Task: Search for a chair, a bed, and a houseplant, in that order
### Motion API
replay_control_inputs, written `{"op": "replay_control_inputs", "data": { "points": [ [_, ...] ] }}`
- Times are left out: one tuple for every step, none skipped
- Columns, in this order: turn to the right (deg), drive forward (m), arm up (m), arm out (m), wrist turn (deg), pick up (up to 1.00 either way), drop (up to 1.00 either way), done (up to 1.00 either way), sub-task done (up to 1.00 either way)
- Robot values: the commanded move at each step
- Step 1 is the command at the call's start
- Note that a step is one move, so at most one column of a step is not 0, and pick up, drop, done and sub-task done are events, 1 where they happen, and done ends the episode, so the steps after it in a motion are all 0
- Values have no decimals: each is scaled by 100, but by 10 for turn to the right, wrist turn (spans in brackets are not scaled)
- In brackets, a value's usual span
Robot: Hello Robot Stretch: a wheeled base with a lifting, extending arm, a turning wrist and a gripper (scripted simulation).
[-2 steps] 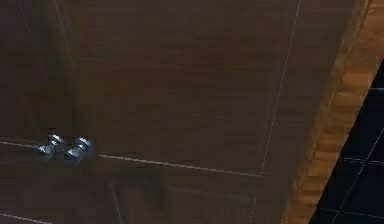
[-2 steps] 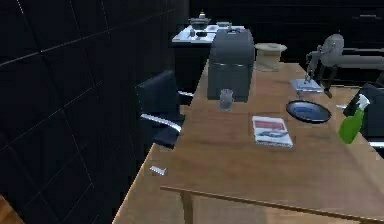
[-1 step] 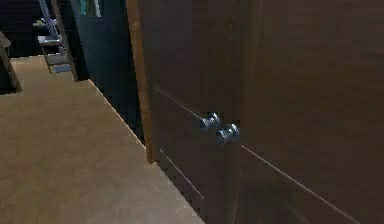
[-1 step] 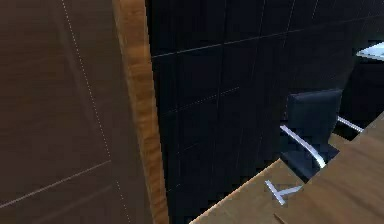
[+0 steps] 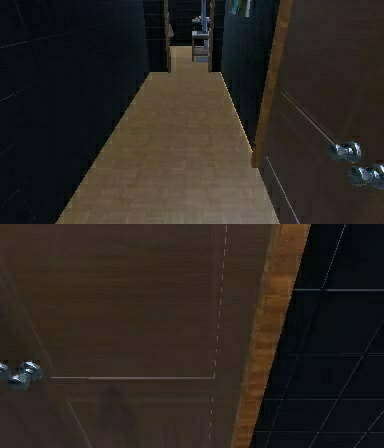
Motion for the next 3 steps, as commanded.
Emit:
{"op": "replay_control_inputs", "data": {
  "points": [
    [0, 100, 0, 0, 0, 0, 0, 0, 0],
    [0, 100, 0, 0, 0, 0, 0, 0, 0],
    [0, 100, 0, 0, 0, 0, 0, 0, 0]
  ]
}}
